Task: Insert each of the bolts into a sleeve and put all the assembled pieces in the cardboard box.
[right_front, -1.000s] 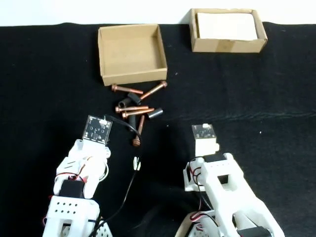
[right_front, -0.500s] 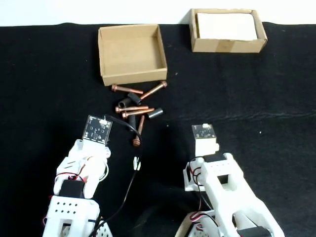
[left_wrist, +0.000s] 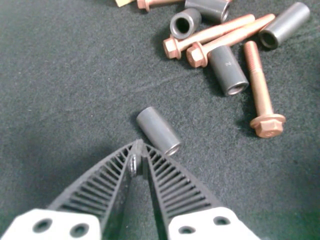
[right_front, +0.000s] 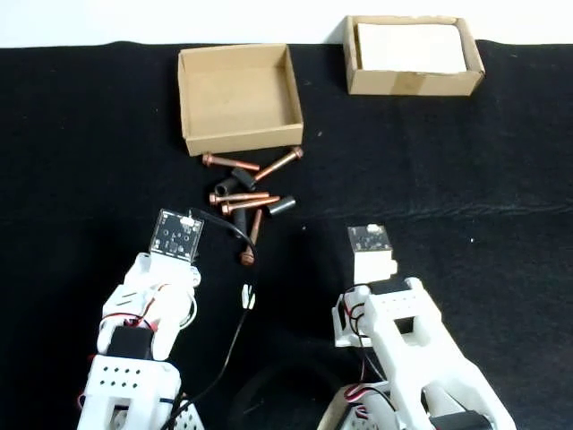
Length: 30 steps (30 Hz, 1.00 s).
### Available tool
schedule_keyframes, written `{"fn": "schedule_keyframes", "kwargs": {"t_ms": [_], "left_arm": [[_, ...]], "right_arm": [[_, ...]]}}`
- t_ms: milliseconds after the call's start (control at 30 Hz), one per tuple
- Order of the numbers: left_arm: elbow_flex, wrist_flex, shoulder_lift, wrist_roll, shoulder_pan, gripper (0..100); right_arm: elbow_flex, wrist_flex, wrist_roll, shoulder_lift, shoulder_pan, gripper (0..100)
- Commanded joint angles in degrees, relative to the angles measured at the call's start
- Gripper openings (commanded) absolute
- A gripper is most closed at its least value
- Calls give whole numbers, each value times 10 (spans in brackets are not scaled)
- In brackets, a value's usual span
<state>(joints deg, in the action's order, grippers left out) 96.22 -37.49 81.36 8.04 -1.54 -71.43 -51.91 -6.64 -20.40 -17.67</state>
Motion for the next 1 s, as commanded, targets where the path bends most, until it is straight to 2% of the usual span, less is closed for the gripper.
{"fn": "schedule_keyframes", "kwargs": {"t_ms": [0, 300, 433, 667, 767, 900, 967], "left_arm": [[15, 6, 4, 0, 9, 9], [15, 5, 3, 0, 7, 9], [15, -40, 7, 0, 7, 9], [15, -46, 7, 0, 4, 9], [15, -47, 7, 1, -36, 9], [-3, -48, 7, 0, -149, 10], [-15, -76, 7, 0, -155, 10]], "right_arm": [[-24, 19, -3, 7, 0, 6], [-24, 19, -4, 7, 0, 6], [-24, 19, -4, 7, 0, 6], [-24, 19, -4, 7, 0, 6], [-24, 19, -4, 7, 0, 6], [-24, 19, -4, 7, 0, 6], [-24, 19, -3, 7, 0, 6]]}}
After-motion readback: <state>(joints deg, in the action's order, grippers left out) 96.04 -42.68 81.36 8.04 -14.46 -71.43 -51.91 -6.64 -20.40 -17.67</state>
